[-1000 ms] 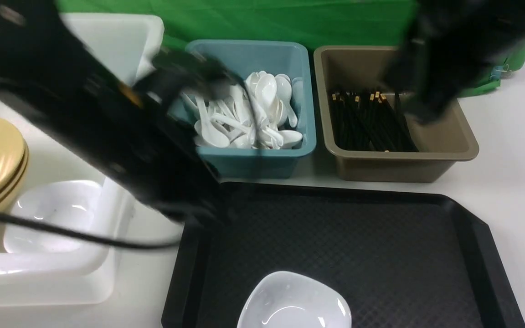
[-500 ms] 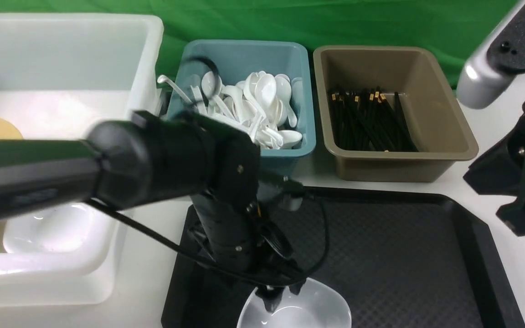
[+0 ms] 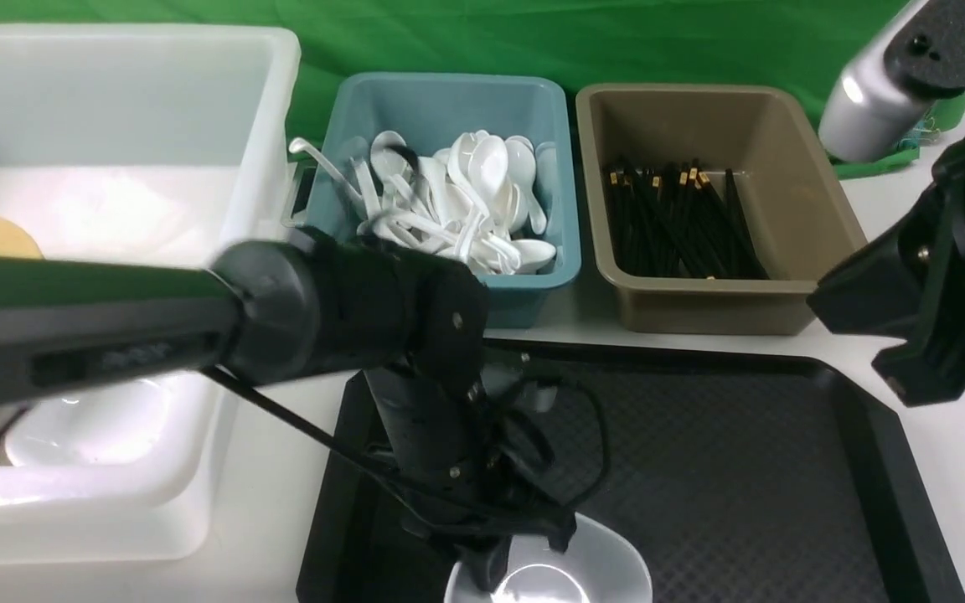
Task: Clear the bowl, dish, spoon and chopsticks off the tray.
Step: Use the left arm to grab the plate, then use the left arm to put the plate into the large storage box on the left
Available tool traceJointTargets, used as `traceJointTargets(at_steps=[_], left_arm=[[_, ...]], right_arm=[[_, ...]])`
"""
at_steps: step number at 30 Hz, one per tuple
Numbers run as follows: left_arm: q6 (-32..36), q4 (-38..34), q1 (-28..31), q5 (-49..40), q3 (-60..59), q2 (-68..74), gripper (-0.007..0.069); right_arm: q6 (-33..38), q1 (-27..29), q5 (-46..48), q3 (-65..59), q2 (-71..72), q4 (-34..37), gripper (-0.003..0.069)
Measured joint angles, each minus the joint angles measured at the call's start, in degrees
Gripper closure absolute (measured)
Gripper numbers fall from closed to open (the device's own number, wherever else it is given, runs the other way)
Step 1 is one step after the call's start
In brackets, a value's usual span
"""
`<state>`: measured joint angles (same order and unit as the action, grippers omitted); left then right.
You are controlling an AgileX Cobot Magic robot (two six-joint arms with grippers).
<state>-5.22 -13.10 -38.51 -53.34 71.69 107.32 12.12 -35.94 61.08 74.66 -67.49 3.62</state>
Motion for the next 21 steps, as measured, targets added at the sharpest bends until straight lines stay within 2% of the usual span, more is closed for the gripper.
traceJointTargets(at_steps=[3, 5, 6, 7, 8, 11, 12, 16, 17, 18, 21], left_arm=[[0.1, 0.6, 2.5, -2.5, 1.3, -2.1, 0.0605], [1.1, 2.2, 7.0, -5.0, 3.3, -5.9, 0.0616], [1.1, 2.2, 7.5, -5.2, 3.5, -6.3, 0.0617], [1.3, 2.3, 12.0, -6.3, 5.1, -9.9, 0.0617], [1.4, 2.3, 12.6, -6.4, 5.4, -10.3, 0.0617], [2.7, 1.9, 21.3, -7.3, 7.6, -16.6, 0.0617], [4.3, 1.1, 27.9, -8.2, 8.1, -20.3, 0.0617], [7.4, -0.9, 42.8, -11.1, 8.3, -25.2, 0.0617], [7.7, -1.0, 44.4, -11.4, 8.3, -25.5, 0.0617], [8.4, -1.5, 50.3, -12.4, 8.3, -26.0, 0.0617], [10.5, -1.8, 58.1, -11.9, 7.2, -25.8, 0.0617]], right_arm=[[2.0, 0.0, -1.7, 0.5, -0.4, 2.6, 0.0608], [5.2, 0.0, -2.4, 3.3, -1.9, 7.0, 0.0608], [5.7, 0.0, -2.4, 3.6, -2.3, 7.7, 0.0608], [7.2, -0.7, -2.6, 6.4, -4.4, 9.7, 0.0608], [7.5, -0.8, -2.7, 7.2, -4.7, 9.9, 0.0608], [9.5, -4.2, -2.6, 14.4, -10.2, 10.9, 0.0608], [10.4, -6.8, -2.3, 18.9, -13.9, 11.1, 0.0608], [11.8, -11.7, -0.1, 30.5, -22.2, 11.6, 0.0608], [11.9, -12.2, 0.2, 31.8, -23.8, 11.6, 0.0608], [12.1, -13.9, 1.6, 37.0, -27.4, 11.6, 0.0608], [12.4, -16.1, 4.5, 45.0, -34.6, 11.6, 0.0608]])
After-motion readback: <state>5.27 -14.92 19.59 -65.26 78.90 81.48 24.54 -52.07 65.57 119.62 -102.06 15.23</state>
